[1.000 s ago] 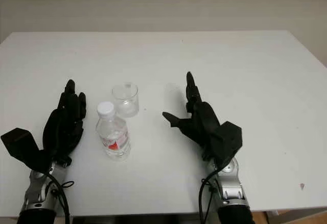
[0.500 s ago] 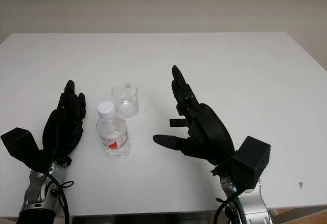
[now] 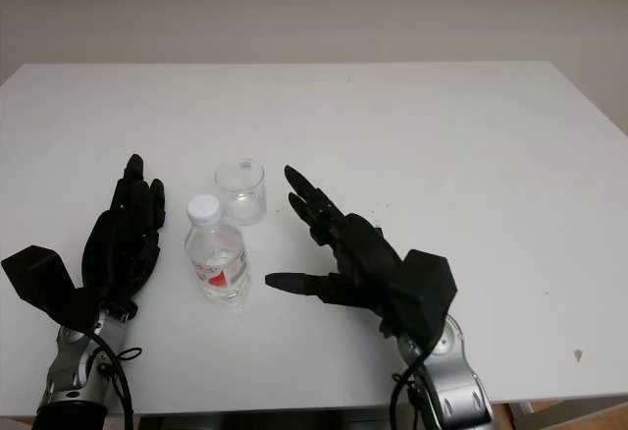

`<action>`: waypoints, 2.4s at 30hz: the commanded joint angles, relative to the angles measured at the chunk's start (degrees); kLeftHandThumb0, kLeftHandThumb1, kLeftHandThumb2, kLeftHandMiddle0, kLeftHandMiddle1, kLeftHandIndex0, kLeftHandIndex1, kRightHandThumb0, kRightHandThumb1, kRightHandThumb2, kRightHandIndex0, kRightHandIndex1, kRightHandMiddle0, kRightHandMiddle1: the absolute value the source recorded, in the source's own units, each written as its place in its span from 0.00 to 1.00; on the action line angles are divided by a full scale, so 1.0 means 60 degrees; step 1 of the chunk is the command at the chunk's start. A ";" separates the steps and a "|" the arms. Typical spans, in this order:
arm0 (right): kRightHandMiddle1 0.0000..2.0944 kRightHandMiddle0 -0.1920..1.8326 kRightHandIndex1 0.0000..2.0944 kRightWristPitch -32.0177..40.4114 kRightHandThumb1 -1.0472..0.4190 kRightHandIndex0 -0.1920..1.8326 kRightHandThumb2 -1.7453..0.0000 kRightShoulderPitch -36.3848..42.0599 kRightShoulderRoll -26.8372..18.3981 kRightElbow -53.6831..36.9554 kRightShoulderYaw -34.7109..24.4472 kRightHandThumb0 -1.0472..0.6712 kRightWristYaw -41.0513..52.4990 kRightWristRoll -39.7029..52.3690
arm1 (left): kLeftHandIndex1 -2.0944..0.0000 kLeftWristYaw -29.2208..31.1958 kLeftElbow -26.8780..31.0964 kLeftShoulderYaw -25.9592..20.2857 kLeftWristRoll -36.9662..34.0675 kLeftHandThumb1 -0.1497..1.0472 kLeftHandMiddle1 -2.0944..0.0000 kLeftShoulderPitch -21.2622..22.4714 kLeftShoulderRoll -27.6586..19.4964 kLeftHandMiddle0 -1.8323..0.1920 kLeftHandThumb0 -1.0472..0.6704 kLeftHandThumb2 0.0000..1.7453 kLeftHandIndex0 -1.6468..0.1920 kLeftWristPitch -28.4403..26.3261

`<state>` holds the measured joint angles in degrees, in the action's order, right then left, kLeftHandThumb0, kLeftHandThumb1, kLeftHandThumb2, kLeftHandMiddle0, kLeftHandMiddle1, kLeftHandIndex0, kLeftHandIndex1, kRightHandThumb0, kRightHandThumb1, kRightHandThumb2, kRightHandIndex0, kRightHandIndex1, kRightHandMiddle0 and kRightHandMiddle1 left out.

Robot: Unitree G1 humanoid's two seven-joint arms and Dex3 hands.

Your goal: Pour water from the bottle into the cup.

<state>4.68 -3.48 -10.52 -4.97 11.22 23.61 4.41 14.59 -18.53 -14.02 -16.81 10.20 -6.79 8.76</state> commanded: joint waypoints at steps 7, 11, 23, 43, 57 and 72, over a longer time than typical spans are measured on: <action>0.06 0.16 0.07 -0.0333 0.16 0.20 0.97 -0.0508 0.0205 0.0621 0.0112 0.13 0.0061 -0.0116 | 0.98 -0.0165 -0.0021 0.0046 0.0060 1.00 0.98 -0.0391 0.0163 1.00 0.18 0.29 0.99 -0.0059; 0.08 0.18 0.09 -0.0329 0.17 0.24 0.97 -0.0508 0.0141 0.0582 0.0095 0.15 0.0010 -0.0223 | 0.98 -0.0137 -0.0021 0.0042 0.0022 1.00 0.98 -0.0415 0.0164 1.00 0.18 0.29 1.00 -0.0063; 0.55 0.06 0.54 -0.0680 0.15 0.13 0.97 -0.0413 -0.0121 0.0653 -0.0083 0.12 -0.0033 -0.0549 | 0.98 -0.0091 -0.0161 0.0009 -0.0015 1.00 0.98 -0.0343 0.0167 1.00 0.18 0.28 1.00 -0.0001; 0.50 0.08 0.52 -0.0979 0.16 0.13 0.97 -0.0720 0.0381 0.1356 0.0425 0.12 0.0026 -0.0721 | 0.97 -0.0206 -0.0065 0.0073 0.0053 1.00 0.98 -0.0413 0.0269 1.00 0.18 0.28 1.00 0.0051; 0.49 0.08 0.49 -0.1237 0.16 0.14 0.97 -0.1191 0.0774 0.2157 0.0805 0.11 0.0038 -0.0901 | 0.97 -0.0326 -0.0051 0.0154 0.0194 1.00 0.98 -0.0510 0.0393 1.00 0.17 0.29 1.00 0.0114; 0.48 0.08 0.48 -0.1284 0.17 0.14 0.97 -0.1521 0.1465 0.2710 0.1173 0.10 0.0226 -0.0910 | 0.98 -0.0403 -0.0007 0.0136 0.0128 1.00 0.98 -0.0554 0.0586 1.00 0.17 0.27 1.00 0.0107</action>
<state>-2.30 -11.48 -2.35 11.03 17.97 24.84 -1.03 12.31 -17.10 -13.54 -15.87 9.09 -4.32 10.06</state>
